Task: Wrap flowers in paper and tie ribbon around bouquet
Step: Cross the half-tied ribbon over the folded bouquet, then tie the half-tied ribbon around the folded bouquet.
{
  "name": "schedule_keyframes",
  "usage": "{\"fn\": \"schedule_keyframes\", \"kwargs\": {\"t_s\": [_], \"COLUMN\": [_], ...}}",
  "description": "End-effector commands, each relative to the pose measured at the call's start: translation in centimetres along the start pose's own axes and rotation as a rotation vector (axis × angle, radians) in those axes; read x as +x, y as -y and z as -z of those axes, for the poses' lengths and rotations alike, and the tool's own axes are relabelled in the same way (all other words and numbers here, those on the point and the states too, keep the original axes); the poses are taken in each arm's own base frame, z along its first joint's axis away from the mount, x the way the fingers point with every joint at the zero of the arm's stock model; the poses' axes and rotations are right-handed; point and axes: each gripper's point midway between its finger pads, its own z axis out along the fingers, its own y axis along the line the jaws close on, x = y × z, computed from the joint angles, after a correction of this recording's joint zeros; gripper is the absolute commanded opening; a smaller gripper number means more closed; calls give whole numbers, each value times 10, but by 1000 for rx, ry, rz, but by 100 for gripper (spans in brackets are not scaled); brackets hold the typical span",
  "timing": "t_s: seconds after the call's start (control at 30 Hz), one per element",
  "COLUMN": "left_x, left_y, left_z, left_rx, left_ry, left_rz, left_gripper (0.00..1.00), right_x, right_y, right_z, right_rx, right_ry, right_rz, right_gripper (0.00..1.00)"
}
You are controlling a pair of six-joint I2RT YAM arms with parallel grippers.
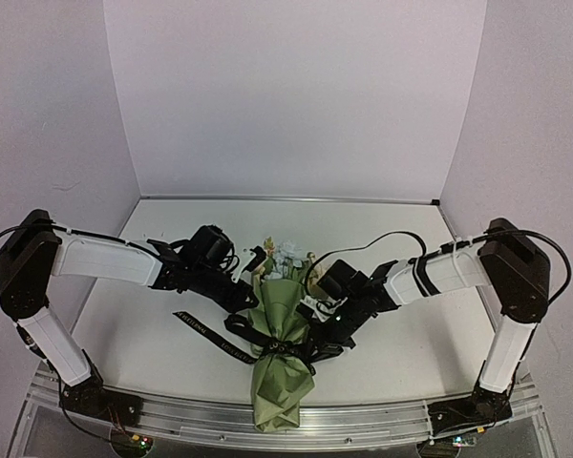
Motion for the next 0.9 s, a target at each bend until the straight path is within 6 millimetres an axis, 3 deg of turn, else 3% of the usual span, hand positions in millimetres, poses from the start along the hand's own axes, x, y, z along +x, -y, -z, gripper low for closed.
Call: {"fn": "schedule_keyframes", "kwargs": {"t_s": [0.0,0.37,0.47,0.57,0.73,0.87], "left_x": [-9,-8,-9,-9,-12,-12], "left_y": [0,-4,-4,-2,-1,0], "left_z": [12,15,15,13,13,12], "left_rx": [-1,-6,1,10,16,21], "left_ry": [47,52,53,50,55,53], "left_rz": [3,8,8,8,7,5], "left_gripper": [0,0,0,0,0,0], "right_x": [3,18,18,14,0,-5], "right_y": [-11,7,3,4,-4,-14], "right_z": [21,39,38,34,25,20], "right_rx": [1,115,98,102,79,46], "right_ry": [53,63,52,45,28,11], "right_rz": [45,61,62,63,67,79], "right_gripper": [4,3,4,9,26,30]}}
